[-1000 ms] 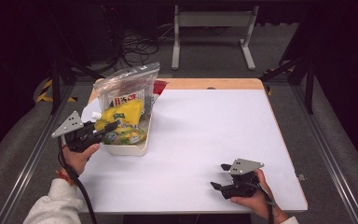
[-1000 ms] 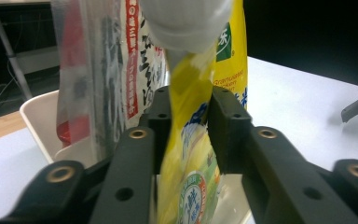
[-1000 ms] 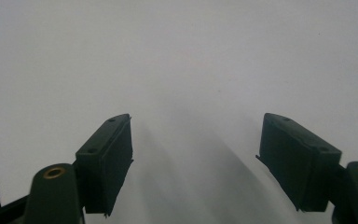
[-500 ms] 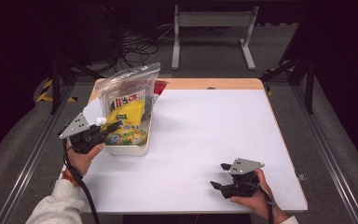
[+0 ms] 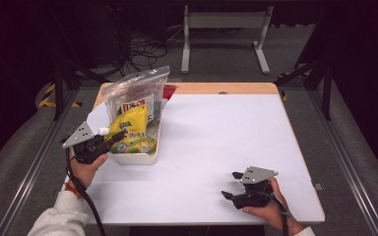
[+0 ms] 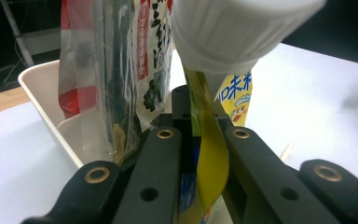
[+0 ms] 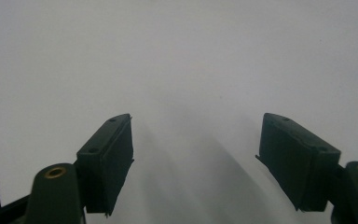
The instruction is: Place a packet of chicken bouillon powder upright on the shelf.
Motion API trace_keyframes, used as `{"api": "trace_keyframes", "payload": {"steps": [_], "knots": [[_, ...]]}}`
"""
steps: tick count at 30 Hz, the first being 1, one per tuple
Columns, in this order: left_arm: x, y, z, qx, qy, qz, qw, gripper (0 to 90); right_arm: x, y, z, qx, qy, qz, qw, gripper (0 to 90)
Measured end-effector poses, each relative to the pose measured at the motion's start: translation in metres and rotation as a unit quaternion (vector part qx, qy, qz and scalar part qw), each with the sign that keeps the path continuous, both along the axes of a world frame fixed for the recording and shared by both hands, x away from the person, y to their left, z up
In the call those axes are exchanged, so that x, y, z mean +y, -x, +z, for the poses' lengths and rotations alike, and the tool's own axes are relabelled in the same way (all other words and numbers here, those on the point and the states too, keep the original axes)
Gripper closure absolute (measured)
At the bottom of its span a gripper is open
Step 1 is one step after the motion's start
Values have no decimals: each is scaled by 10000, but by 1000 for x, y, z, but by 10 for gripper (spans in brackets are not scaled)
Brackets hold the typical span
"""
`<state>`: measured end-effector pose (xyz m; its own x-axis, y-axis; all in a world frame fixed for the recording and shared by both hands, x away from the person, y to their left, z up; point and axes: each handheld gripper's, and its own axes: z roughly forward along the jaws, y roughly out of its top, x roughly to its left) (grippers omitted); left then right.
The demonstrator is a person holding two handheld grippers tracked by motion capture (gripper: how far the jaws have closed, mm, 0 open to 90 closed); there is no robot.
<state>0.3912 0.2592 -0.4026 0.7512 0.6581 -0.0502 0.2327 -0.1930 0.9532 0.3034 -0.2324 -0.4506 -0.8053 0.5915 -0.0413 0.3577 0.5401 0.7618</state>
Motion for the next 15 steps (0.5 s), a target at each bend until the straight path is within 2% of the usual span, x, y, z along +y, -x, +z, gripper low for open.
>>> {"api": "trace_keyframes", "payload": {"steps": [8,15], "knots": [[0,0,-3,-12,-43,22,10000,881,-1,0,1,-23,17,0,10000,262],[-3,1,-4,-18,-196,162,9997,882,-2,0,1,-18,-24,-10,10000,262]]}}
